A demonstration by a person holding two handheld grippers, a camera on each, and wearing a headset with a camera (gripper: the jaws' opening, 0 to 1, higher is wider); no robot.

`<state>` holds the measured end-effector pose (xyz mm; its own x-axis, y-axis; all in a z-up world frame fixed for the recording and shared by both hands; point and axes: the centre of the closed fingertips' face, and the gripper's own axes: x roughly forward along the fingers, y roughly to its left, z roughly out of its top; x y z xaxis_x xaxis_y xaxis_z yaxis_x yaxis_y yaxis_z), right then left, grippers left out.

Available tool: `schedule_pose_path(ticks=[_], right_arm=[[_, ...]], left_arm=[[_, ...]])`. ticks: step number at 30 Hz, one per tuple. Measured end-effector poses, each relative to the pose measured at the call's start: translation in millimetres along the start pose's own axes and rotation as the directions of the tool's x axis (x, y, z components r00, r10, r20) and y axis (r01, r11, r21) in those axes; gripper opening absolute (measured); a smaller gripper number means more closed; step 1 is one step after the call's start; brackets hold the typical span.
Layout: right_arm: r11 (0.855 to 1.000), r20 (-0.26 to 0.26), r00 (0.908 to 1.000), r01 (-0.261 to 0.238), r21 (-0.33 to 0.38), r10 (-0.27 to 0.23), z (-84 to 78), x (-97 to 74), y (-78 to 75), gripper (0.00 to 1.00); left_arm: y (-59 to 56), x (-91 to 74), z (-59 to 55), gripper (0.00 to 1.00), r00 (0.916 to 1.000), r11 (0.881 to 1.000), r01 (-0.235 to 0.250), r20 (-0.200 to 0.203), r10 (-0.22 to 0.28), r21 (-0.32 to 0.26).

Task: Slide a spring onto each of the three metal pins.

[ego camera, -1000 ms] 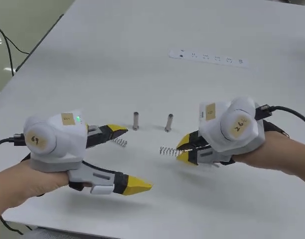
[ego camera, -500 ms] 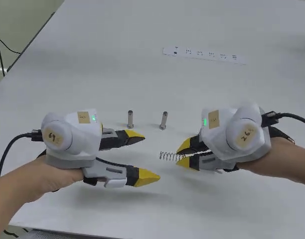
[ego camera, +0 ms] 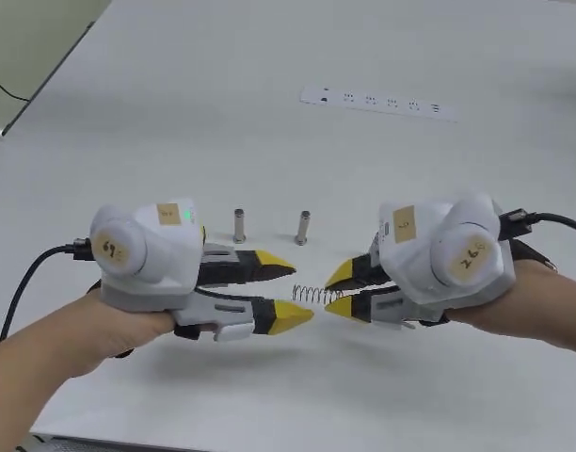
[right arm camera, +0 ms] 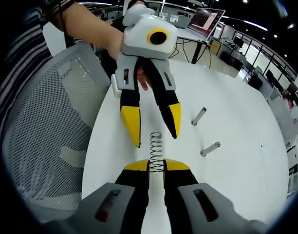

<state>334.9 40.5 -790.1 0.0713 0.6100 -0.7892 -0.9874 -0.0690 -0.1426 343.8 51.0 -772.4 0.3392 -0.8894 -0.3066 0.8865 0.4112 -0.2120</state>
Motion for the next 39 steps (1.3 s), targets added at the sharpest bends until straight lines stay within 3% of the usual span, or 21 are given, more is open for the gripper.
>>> schedule_pose_path(ticks=[7,17,26,39], right_arm=[[1.0,0.013,0.9999,0.001,-0.015,-0.001,5.0,-3.0,1.8,0.08],[0.999,0.017,0.9998,-0.002,-0.033,0.003,7.2,-5.4,2.7,0.08],[0.999,0.031,0.9995,-0.01,-0.037,0.011,9.9,-6.1,4.2,0.08],[1.0,0.066,0.9977,-0.016,0.017,0.015,12.6,-6.4,8.6,0.08]], left_arm=[[-5.7,1.3,0.8,0.13,0.9997,1.0,0.024,0.002,-0.024,0.008],[-11.2,0.2,3.5,0.04,0.9993,0.999,0.037,0.003,-0.037,0.025],[-13.7,-3.3,3.6,0.02,0.9977,0.997,0.066,-0.011,-0.066,0.033],[-17.0,-4.2,4.1,0.01,0.9886,0.989,0.144,-0.049,-0.142,0.027]])
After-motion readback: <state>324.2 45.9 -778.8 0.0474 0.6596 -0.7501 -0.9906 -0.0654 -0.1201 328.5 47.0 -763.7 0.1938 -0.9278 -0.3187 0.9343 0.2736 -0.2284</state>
